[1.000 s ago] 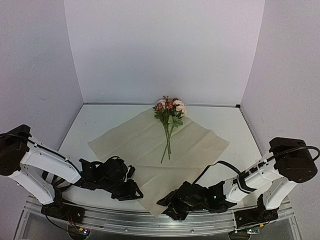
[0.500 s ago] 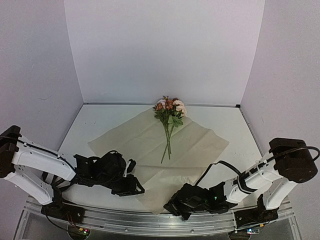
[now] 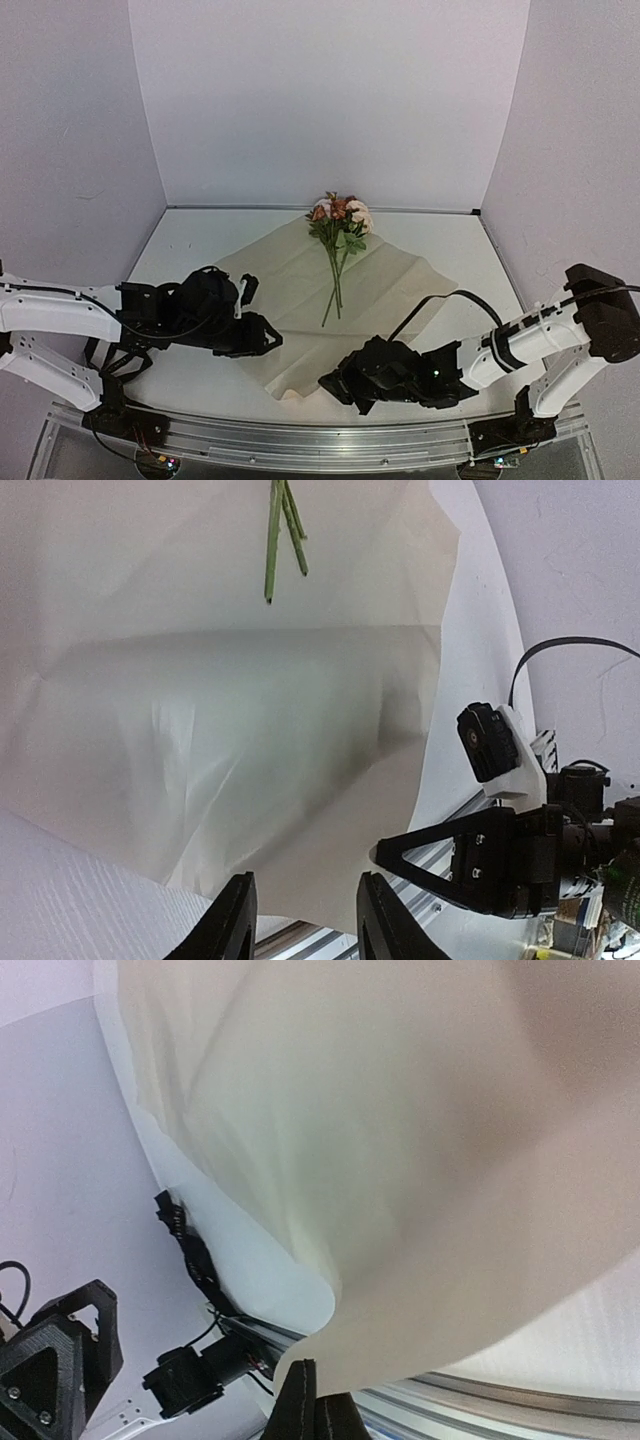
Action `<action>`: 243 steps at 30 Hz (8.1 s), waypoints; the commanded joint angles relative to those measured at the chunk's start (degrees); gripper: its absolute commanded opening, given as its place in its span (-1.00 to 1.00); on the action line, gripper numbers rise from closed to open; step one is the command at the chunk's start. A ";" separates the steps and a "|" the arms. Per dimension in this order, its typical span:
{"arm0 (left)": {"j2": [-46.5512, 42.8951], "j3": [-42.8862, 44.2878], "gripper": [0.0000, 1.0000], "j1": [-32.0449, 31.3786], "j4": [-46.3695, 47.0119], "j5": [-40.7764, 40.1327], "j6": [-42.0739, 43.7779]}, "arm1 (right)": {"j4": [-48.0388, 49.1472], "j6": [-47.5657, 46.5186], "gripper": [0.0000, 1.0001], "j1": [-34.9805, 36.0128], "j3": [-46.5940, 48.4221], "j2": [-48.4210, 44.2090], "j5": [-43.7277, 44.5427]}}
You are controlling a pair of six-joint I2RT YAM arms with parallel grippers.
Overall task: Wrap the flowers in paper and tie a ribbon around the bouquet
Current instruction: Pick up the bottom corner of the flattened wrapping paper from the center of the board, then fold the bottom corner of the flattened wrapping paper at the center of the board, then pick up the one-fourth-folded wrapping paper from the center of the board, then fold the one-fourth-folded wrapping paper at the center of the board.
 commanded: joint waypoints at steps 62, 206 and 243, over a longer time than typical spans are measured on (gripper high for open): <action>41.56 25.12 -0.36 24.04 5.03 29.95 18.47 | -20.34 -39.40 0.17 -40.04 42.18 19.31 -18.04; 37.45 20.88 -0.75 29.33 -0.22 39.85 25.95 | -24.91 -61.89 -1.00 -29.70 17.81 -1.67 5.16; 41.47 22.96 -0.75 29.34 2.07 35.79 24.44 | -21.42 -60.86 -1.00 -29.14 46.57 31.40 -13.08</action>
